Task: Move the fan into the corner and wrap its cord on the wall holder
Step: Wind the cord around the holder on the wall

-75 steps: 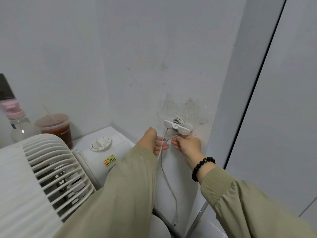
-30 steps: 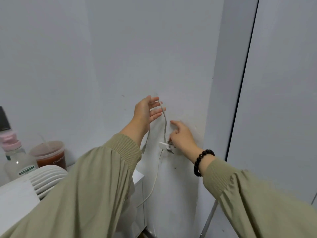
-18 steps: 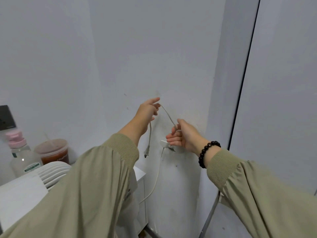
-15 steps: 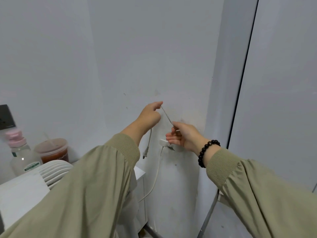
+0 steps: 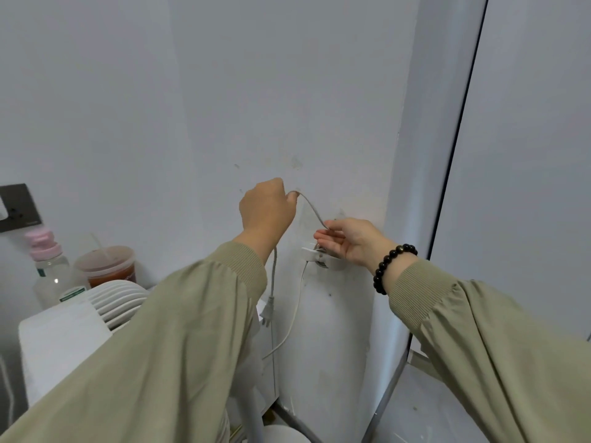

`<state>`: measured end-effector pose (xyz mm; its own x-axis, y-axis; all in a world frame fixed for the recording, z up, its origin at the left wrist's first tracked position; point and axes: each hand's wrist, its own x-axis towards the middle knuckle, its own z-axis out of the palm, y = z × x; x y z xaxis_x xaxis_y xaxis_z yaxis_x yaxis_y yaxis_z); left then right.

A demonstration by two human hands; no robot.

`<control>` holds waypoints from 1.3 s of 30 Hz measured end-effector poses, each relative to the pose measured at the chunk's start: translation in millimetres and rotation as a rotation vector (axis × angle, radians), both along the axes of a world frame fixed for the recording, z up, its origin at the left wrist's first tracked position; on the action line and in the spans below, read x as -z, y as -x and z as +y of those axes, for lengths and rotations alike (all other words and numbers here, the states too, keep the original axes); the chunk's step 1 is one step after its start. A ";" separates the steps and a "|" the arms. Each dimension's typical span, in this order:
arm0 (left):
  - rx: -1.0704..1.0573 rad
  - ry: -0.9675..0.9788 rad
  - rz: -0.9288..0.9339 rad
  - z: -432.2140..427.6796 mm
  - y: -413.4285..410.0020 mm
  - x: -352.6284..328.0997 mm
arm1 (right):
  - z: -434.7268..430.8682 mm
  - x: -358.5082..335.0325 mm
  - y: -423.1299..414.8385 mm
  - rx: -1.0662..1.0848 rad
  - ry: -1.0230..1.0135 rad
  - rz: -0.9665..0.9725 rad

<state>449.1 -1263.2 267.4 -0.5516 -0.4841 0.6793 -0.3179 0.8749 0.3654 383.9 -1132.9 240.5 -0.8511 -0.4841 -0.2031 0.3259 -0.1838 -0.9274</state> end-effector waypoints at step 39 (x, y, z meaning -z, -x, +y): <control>0.628 -0.540 -0.854 24.6 8.7 43.6 | 27.4 25.4 4.2 0.267 -1.150 1.318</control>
